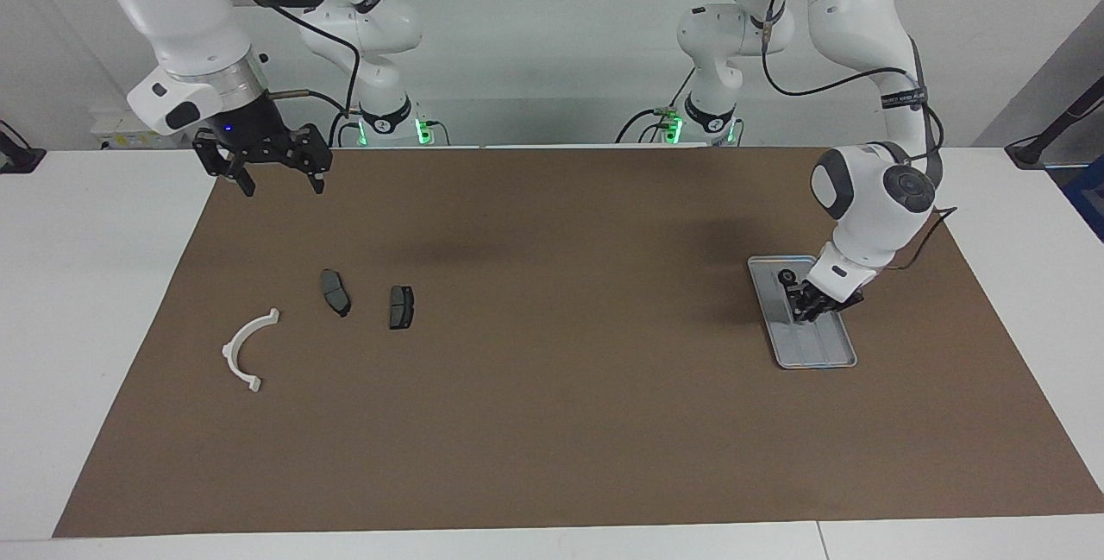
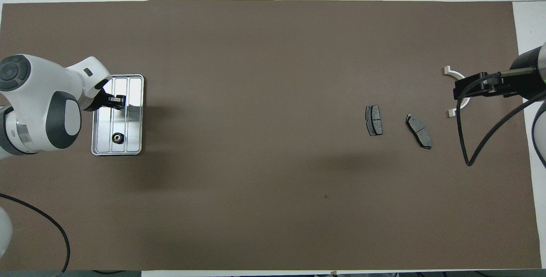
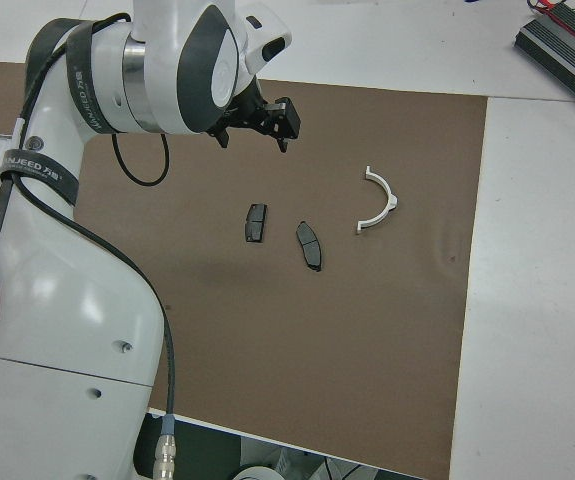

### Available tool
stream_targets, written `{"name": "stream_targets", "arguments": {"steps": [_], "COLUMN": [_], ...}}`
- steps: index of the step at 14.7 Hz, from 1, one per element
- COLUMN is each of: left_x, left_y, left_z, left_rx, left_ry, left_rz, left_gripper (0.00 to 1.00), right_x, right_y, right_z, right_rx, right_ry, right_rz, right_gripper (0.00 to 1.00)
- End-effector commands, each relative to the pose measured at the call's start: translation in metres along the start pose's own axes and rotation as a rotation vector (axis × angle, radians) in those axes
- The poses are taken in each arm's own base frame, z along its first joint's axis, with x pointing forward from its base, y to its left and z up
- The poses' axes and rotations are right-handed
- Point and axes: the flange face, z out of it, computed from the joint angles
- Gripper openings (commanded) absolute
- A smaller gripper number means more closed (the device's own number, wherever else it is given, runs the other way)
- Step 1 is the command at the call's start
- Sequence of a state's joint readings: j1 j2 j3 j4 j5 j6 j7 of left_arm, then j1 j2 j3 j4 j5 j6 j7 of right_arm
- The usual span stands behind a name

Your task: Pick bearing gear from pile to tray

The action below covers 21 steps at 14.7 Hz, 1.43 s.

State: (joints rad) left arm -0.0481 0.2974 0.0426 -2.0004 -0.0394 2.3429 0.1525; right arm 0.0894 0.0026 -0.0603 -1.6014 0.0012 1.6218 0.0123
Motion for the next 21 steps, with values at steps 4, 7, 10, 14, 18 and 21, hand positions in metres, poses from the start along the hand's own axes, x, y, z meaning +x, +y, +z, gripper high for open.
{"name": "stream_targets", "arguments": {"steps": [4,7,10,14,18,21], "left_x": [-0.01,-0.009,0.0,0.021,0.037,0.019], "left_y": [0.01,0.015,0.016,0.01,0.055,0.057], "left_z": [0.022,0.02,-0.006,-0.058,-0.169,-0.265], "left_rx": [0.0,-0.004,-0.014,-0.024,-0.032,-0.04], "left_ry": [0.03,0.017,-0.033,-0.069,-0.042,0.039], "left_rz": [-0.004,0.001,0.007,0.006,-0.129,-0.195], "left_gripper": [0.0,0.0,1.0,1.0,1.0,1.0], "right_x": [-0.005,-0.005,-0.005,-0.005,-0.005,-0.005], "right_y": [0.001,0.002,0.002,0.002,0.002,0.001], "right_z": [-0.001,-0.001,-0.001,-0.001,-0.001,-0.002], "right_rx": [0.023,0.023,0.023,0.023,0.024,0.024], "right_ry": [0.016,0.016,0.016,0.016,0.016,0.016], "right_rz": [-0.016,-0.014,-0.014,-0.014,-0.014,-0.015], "right_gripper": [1.0,1.0,1.0,1.0,1.0,1.0]}}
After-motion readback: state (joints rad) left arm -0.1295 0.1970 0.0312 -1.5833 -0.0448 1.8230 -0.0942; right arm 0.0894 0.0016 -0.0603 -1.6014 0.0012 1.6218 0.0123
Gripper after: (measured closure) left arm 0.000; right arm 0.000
